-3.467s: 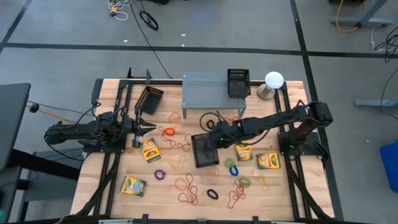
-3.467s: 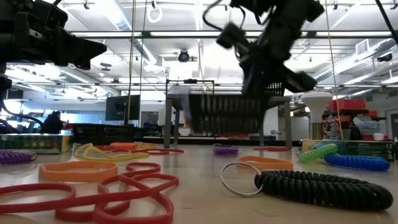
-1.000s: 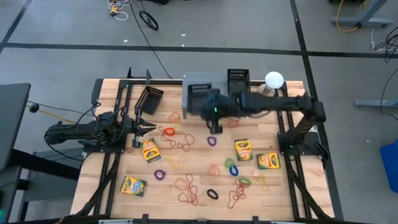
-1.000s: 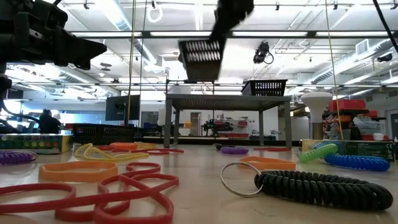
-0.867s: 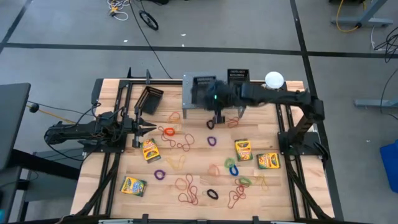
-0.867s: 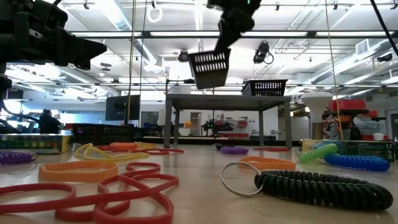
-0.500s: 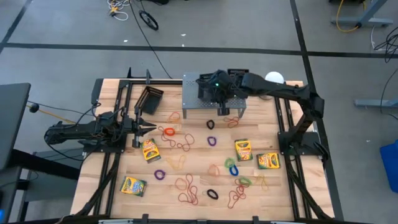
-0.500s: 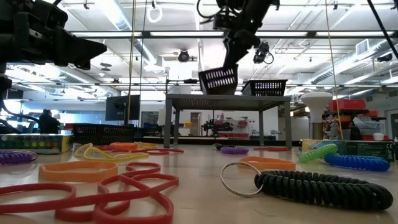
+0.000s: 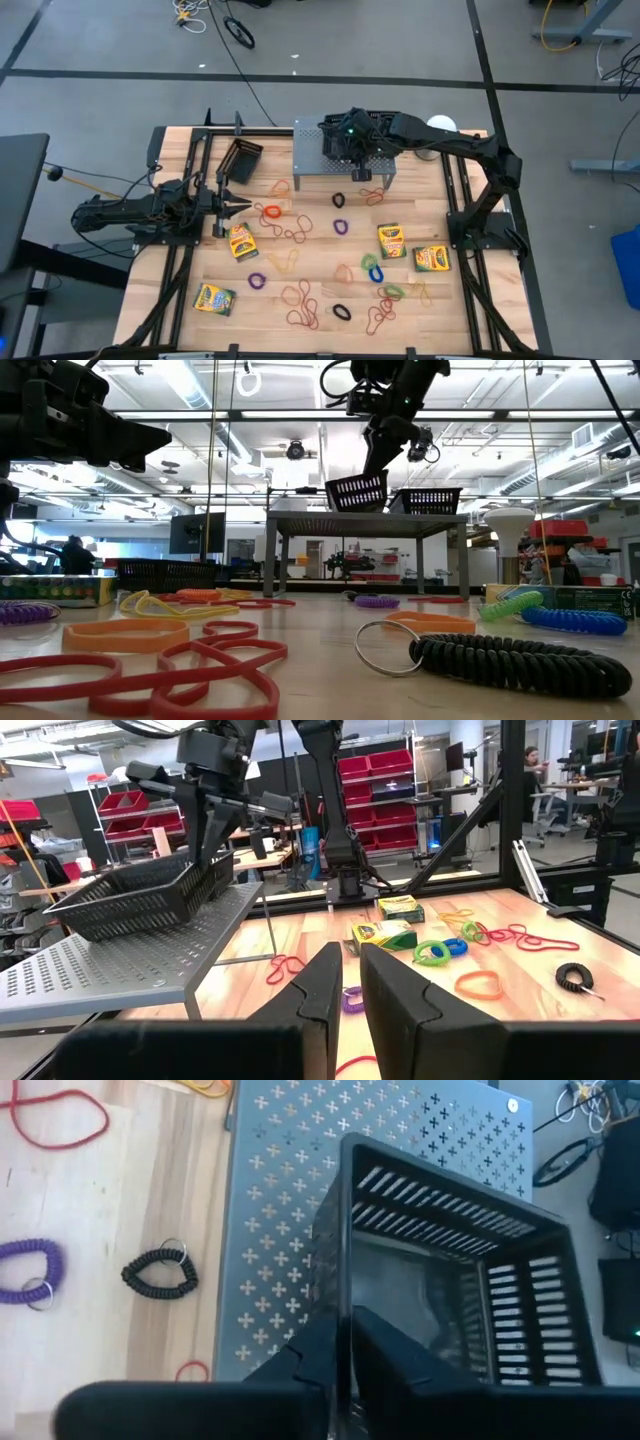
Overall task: Sort rubber bands into baskets
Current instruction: Put the bottom black basket into the shelf
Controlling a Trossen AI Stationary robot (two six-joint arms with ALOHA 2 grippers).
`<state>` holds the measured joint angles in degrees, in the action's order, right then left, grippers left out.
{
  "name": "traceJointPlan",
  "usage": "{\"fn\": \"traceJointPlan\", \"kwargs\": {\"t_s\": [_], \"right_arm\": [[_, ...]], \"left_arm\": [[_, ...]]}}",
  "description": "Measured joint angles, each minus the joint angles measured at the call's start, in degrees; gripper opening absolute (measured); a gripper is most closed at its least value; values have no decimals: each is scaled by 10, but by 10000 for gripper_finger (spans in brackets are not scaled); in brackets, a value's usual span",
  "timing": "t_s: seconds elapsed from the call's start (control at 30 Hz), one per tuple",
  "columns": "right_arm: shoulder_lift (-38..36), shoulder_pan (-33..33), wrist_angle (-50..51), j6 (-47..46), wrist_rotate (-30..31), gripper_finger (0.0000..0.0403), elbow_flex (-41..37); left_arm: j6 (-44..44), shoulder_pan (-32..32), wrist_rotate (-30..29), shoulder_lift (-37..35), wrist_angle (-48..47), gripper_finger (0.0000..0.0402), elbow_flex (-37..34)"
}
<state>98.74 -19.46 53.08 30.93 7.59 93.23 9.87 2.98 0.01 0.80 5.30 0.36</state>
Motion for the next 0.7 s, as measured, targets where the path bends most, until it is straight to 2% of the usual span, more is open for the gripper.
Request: {"fn": "traceJointPlan", "kwargs": {"t_s": [0.33,0.7], "right_arm": [[0,15,0,-6,57,121,0],[0,30,-1,-21,78,135,0]], "left_arm": [[0,0,0,0,0,50,0],[0,0,0,0,0,50,0]]}}
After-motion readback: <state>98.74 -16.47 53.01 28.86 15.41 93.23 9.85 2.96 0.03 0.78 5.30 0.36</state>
